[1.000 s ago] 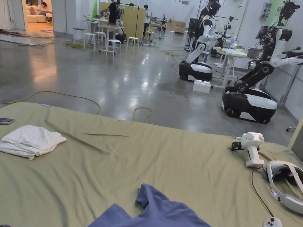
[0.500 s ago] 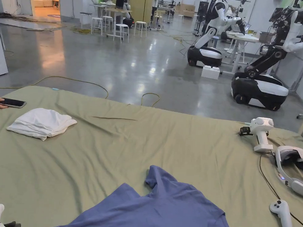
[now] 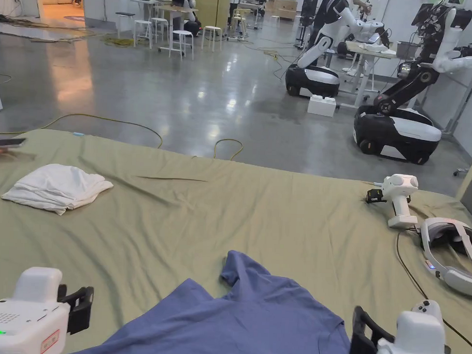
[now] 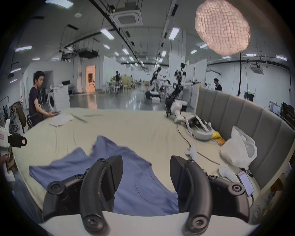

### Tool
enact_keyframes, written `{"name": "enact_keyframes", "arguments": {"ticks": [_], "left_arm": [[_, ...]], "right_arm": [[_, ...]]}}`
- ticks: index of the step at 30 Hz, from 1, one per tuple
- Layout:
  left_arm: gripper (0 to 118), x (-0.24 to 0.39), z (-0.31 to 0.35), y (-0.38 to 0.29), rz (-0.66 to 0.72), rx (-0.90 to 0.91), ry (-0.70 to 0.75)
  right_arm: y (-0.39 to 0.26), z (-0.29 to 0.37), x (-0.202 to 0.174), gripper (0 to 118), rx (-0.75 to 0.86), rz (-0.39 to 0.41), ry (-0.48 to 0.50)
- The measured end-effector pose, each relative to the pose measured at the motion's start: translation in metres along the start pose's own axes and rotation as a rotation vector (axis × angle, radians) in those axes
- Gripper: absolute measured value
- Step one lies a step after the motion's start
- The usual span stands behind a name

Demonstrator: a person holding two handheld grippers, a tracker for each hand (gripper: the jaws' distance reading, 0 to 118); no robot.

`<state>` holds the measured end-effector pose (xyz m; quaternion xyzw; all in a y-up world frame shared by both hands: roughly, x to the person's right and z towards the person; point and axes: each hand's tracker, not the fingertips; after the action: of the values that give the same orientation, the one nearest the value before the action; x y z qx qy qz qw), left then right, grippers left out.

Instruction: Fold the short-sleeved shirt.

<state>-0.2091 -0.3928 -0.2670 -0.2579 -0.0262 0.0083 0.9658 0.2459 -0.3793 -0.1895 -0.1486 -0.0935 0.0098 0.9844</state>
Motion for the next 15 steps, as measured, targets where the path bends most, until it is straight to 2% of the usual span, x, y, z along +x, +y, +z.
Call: {"name": "enact_keyframes", "arguments": {"ticks": [3, 5, 6, 7, 11, 13, 15], "left_arm": [[42, 0.025, 0.006, 0.014, -0.038, 0.099, -0.015], [36, 0.037, 0.009, 0.024, -0.058, 0.158, -0.002], [31, 0.046, 0.013, 0.027, -0.060, 0.189, 0.004], [23, 0.051, 0.015, 0.031, -0.061, 0.215, 0.005], [3, 0.069, 0.024, 0.040, -0.074, 0.301, -0.019], [0, 0.075, 0.029, 0.042, -0.097, 0.348, -0.003], [0, 0.080, 0.030, 0.043, -0.101, 0.362, -0.013]], "right_arm": [[0.013, -0.001, -0.018, 64, 0.086, -0.021, -0.023], [0.020, -0.002, -0.027, 55, 0.124, -0.025, -0.034], [0.023, -0.002, -0.031, 47, 0.145, -0.029, -0.033], [0.026, -0.002, -0.035, 31, 0.151, -0.026, -0.033], [0.034, -0.005, -0.042, 5, 0.169, -0.038, -0.019], [0.035, -0.005, -0.045, 0, 0.191, -0.037, -0.029], [0.037, -0.004, -0.046, 0, 0.216, -0.044, -0.012]]}}
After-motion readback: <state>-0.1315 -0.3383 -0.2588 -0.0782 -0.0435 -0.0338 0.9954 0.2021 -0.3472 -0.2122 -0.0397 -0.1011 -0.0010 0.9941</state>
